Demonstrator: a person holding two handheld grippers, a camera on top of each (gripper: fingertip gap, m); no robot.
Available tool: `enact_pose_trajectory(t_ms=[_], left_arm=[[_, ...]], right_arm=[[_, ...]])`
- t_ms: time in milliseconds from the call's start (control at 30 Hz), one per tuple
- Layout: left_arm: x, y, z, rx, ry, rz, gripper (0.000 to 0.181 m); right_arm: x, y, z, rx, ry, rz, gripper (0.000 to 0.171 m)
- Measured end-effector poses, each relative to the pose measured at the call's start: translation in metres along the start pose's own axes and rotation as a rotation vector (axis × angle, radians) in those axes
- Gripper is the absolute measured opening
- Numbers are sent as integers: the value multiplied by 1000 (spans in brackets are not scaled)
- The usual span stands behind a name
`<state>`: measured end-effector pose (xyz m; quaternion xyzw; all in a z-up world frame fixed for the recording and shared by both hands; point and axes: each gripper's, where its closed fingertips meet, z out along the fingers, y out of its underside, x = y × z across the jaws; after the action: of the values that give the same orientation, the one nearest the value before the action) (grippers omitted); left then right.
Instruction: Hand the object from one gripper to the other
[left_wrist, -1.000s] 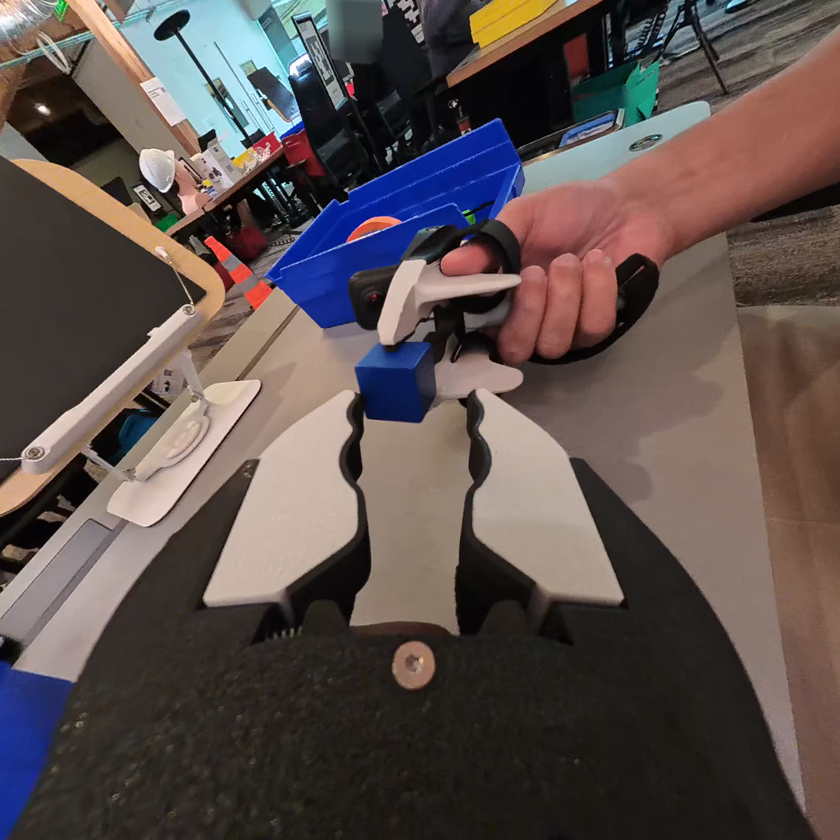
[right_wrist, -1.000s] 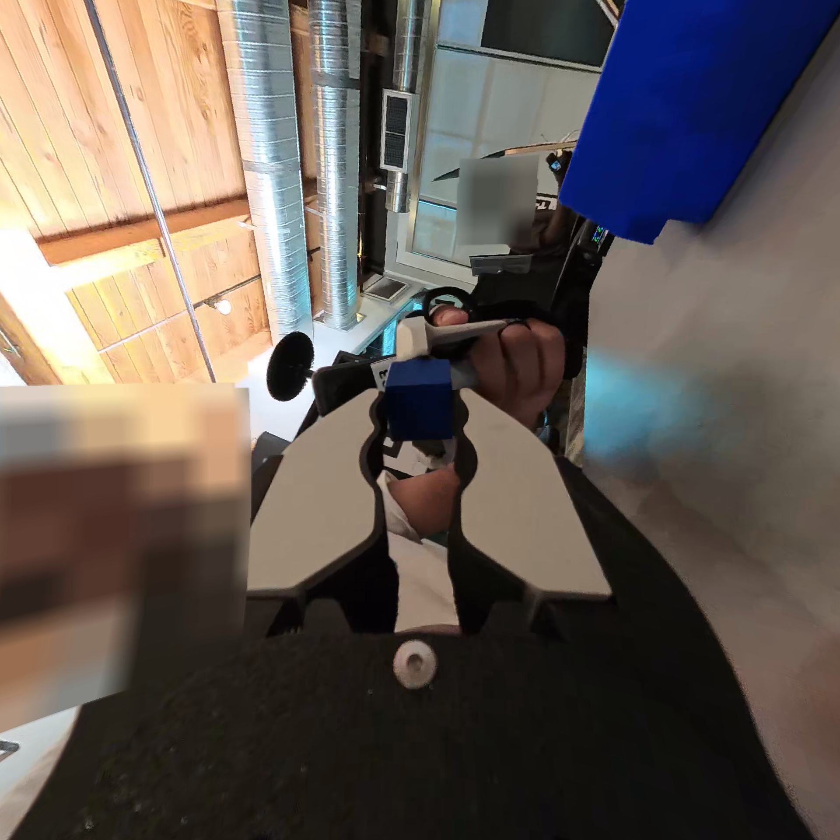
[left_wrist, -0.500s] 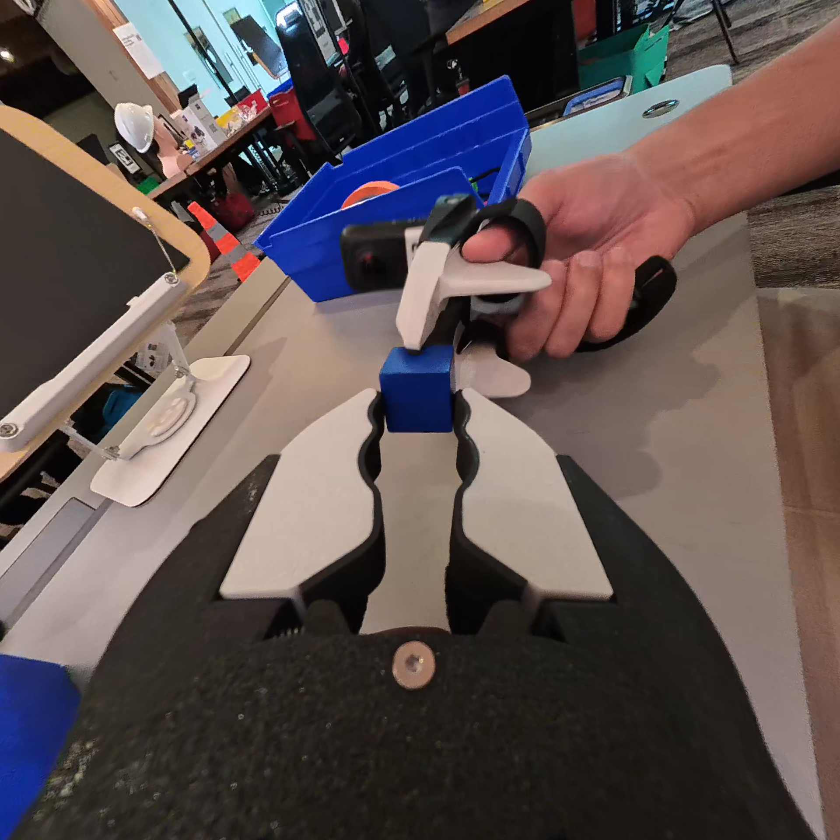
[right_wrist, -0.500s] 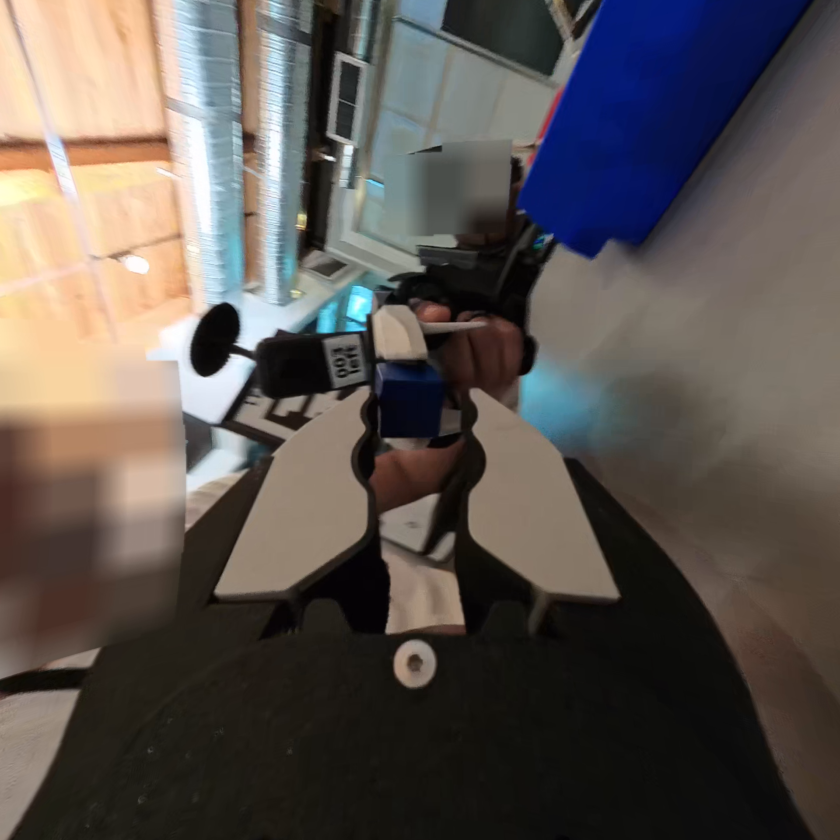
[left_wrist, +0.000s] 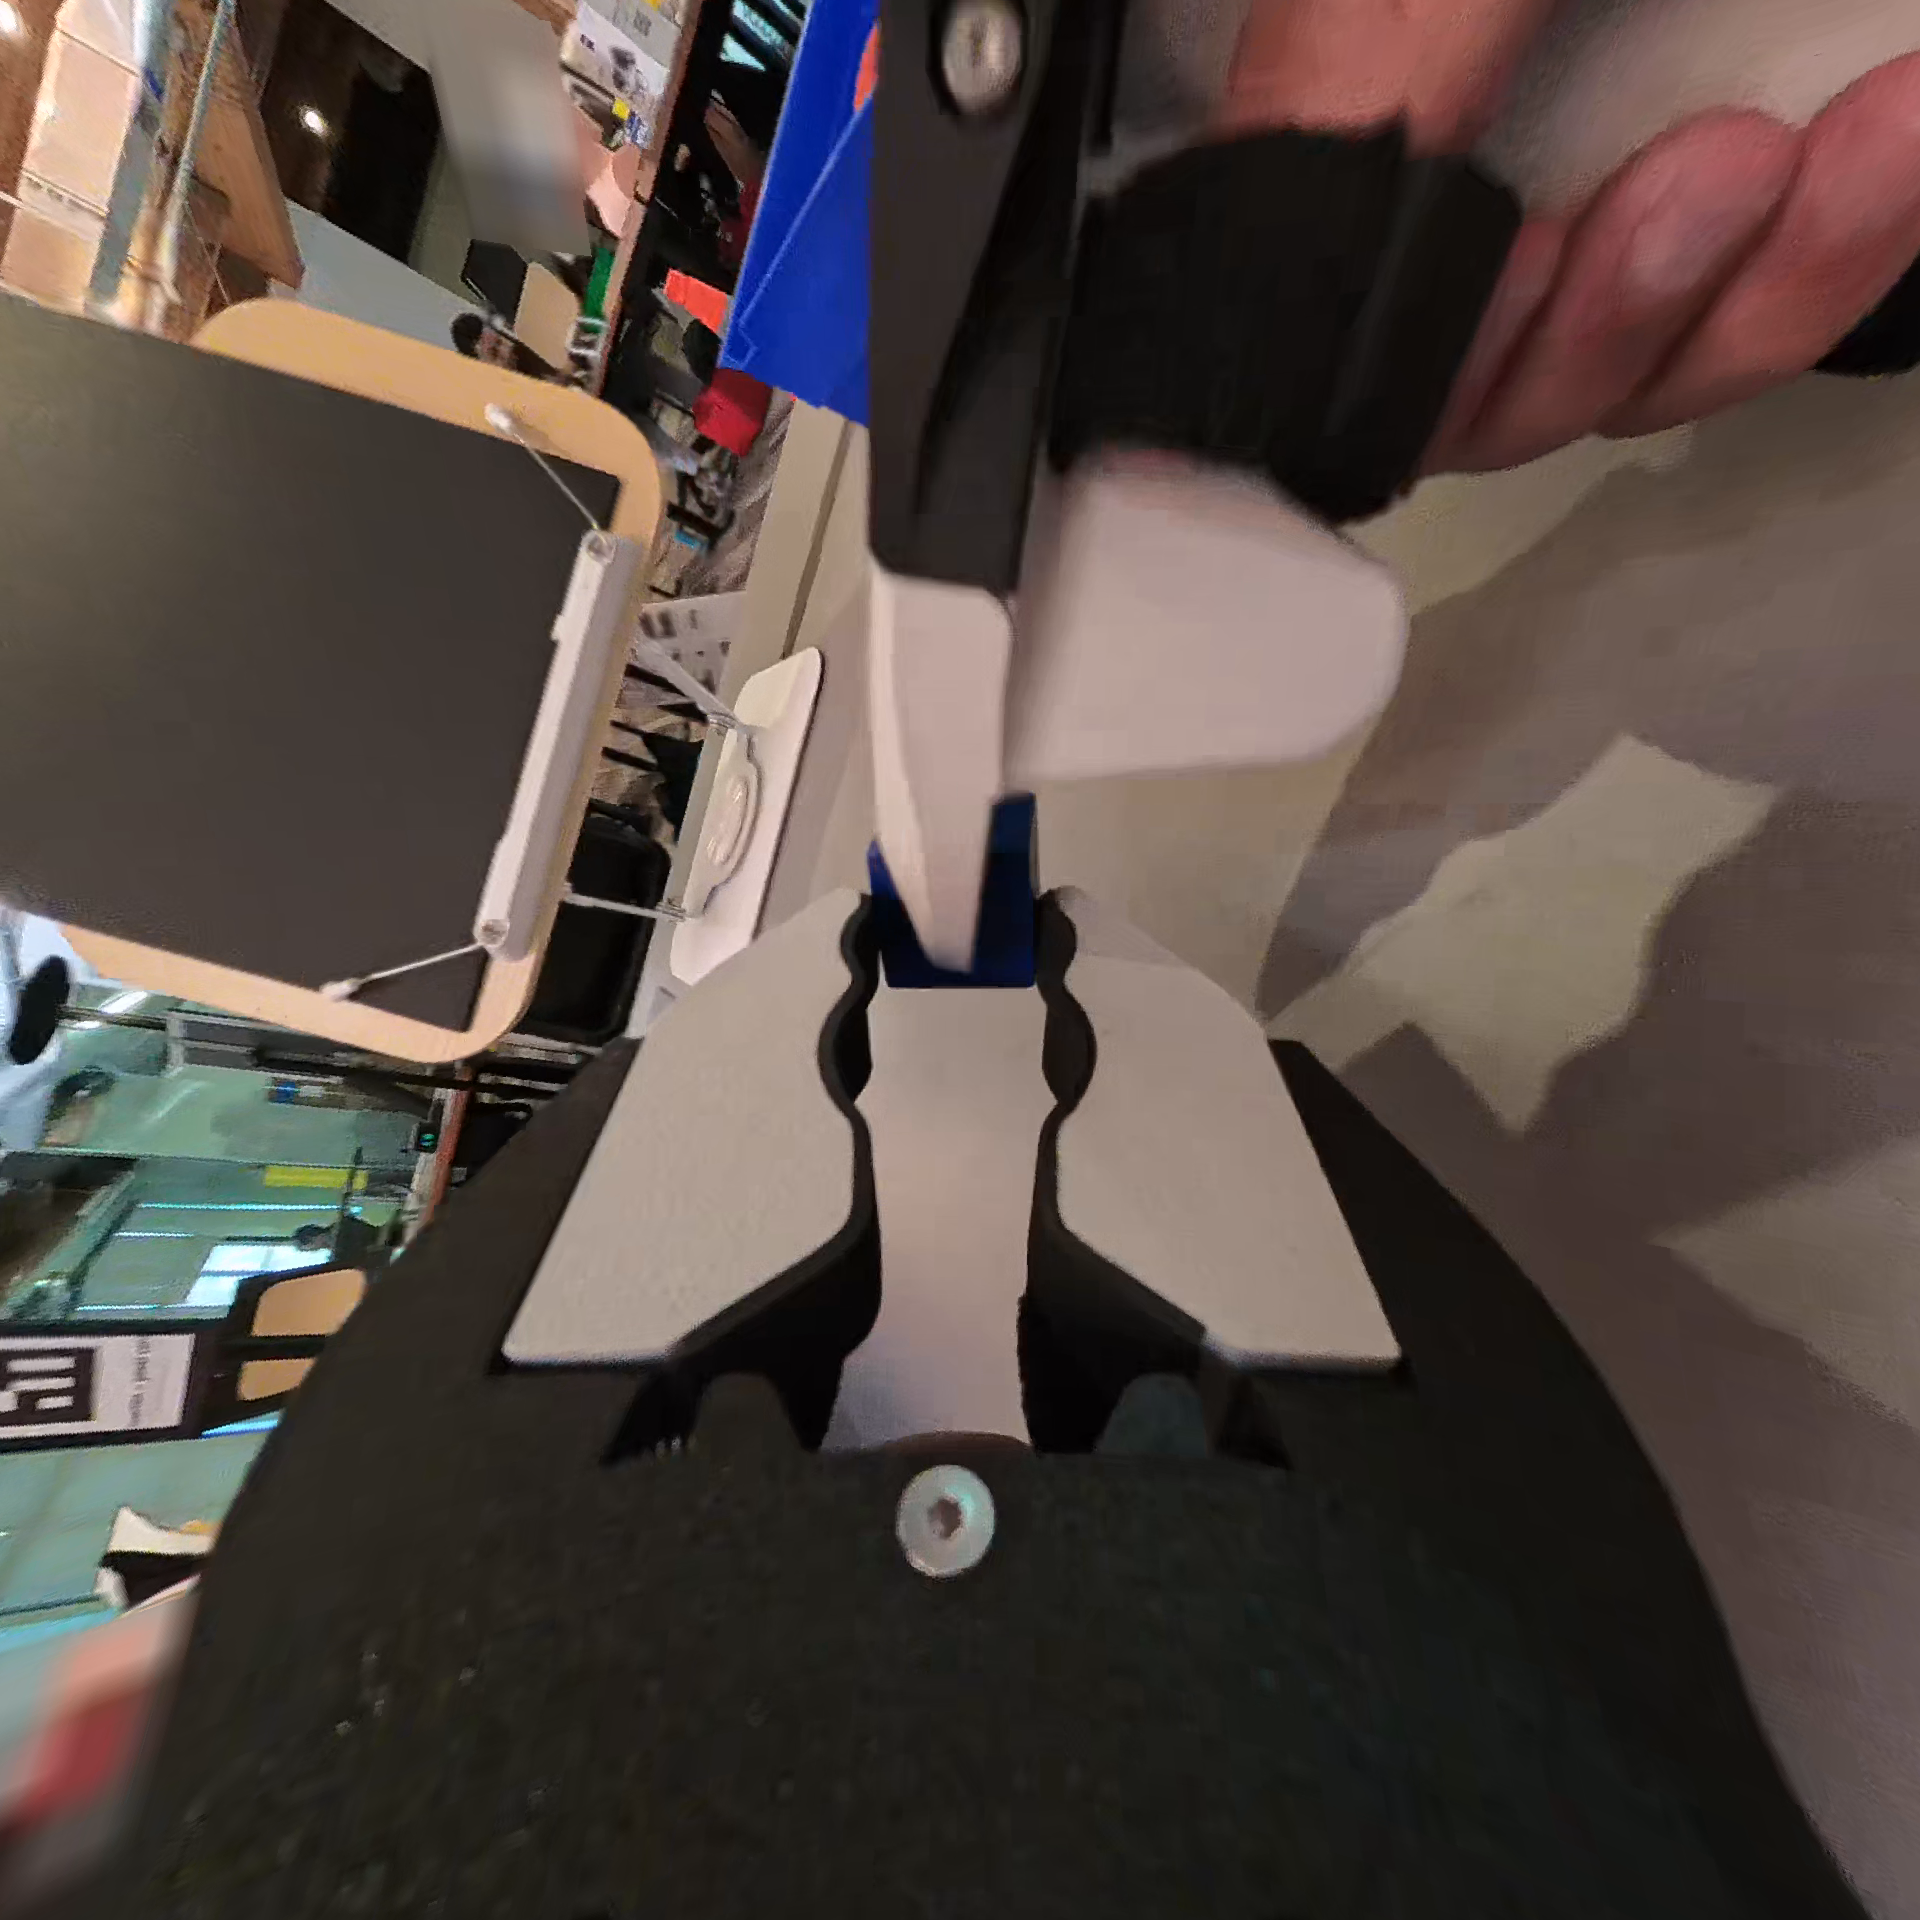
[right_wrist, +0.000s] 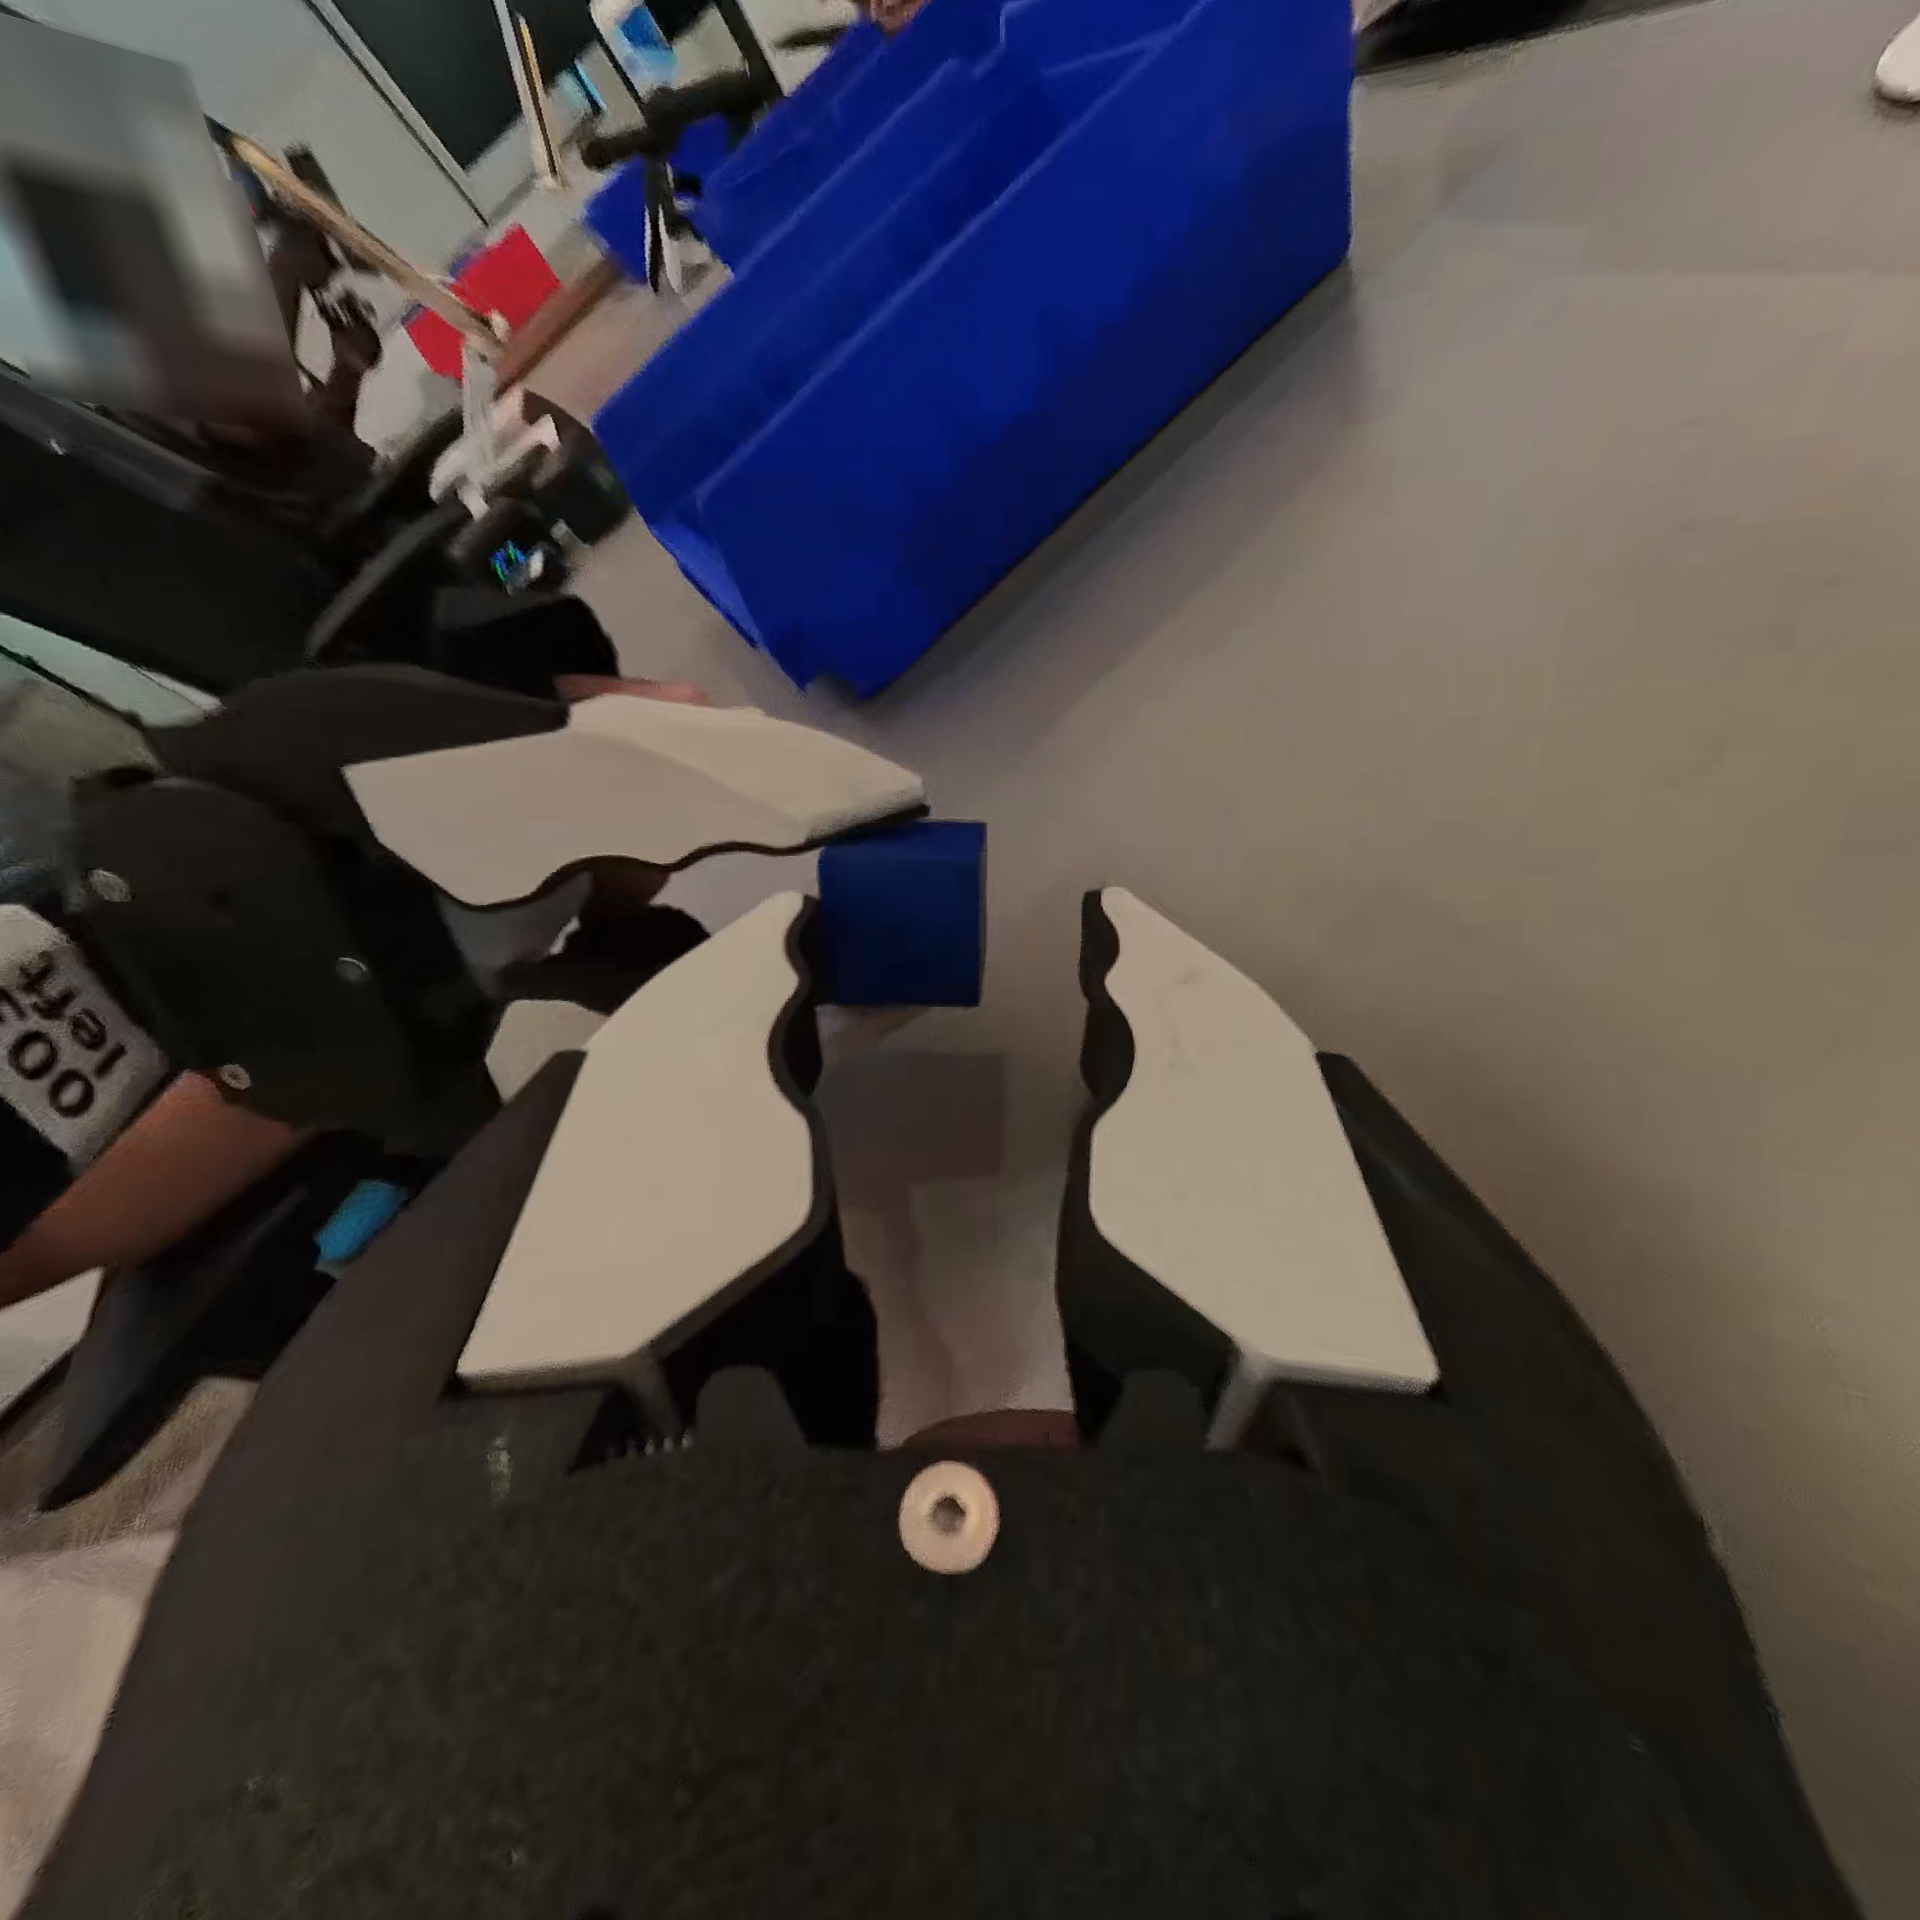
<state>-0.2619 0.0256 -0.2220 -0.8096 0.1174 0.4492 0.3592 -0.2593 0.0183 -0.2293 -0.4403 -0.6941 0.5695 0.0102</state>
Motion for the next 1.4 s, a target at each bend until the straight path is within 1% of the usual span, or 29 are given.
enact_pose_trajectory(t_ms=[33, 67, 100, 233, 267, 300, 367, 433, 467, 500, 600, 667, 733, 800, 900, 967, 1133, 1200, 1400], left_arm=[[-1, -2, 0, -1, -14, 17, 29], [0, -2, 1, -9, -13, 34, 29], [2, -1, 2, -25, -11, 47, 29], [3, -2, 2, -1, -33, 23, 28], [6, -5, 1, 24, -6, -14, 32], [10, -9, -2, 66, 43, -75, 40], [6, -13, -7, 125, 87, -221, 36], [-3, -16, -13, 195, 133, -417, 35], [-7, -16, -14, 219, 163, -529, 35], [-9, -16, -15, 238, 222, -637, 37], [-14, -16, -15, 275, 349, -907, 47], [-16, -13, -12, 256, 370, -1020, 53], [-13, -13, -7, 221, 386, -1106, 54], [-7, -9, -2, 138, 392, -1174, 48], [2, -13, 1, 90, 431, -1191, 44], [6, -17, 0, 87, 457, -1183, 46], [9, -19, 0, 93, 472, -1168, 44], [9, -19, -1, 110, 487, -1165, 28], [13, -19, -2, 137, 551, -1150, 28]], right_arm=[[-2, 4, 2, -22, -8, -4, 44], [-5, 6, 2, -37, -30, 0, 33], [-6, 8, 2, -50, -36, 6, 29], [-2, 6, -1, -61, -40, -57, 29], [0, 5, -3, -58, -55, -64, 29], [0, 4, -5, -54, -87, -64, 29], [3, -1, -11, -39, -142, -54, 29], [6, -7, -18, -12, -198, -80, 29], [8, -7, -21, -11, -206, -131, 29], [14, -7, -23, -12, -179, -211, 29], [33, -2, -25, -35, -19, -513, 29], [38, -3, -24, -16, 92, -701, 29], [39, -5, -23, -16, 217, -897, 29], [35, -8, -22, -15, 341, -1108, 29], [25, -12, -21, -10, 492, -1358, 29], [20, -11, -19, -19, 526, -1430, 29], [12, -11, -17, -27, 588, -1547, 29], [11, -9, -16, -41, 594, -1573, 29], [11, -5, -16, -31, 631, -1594, 29]])
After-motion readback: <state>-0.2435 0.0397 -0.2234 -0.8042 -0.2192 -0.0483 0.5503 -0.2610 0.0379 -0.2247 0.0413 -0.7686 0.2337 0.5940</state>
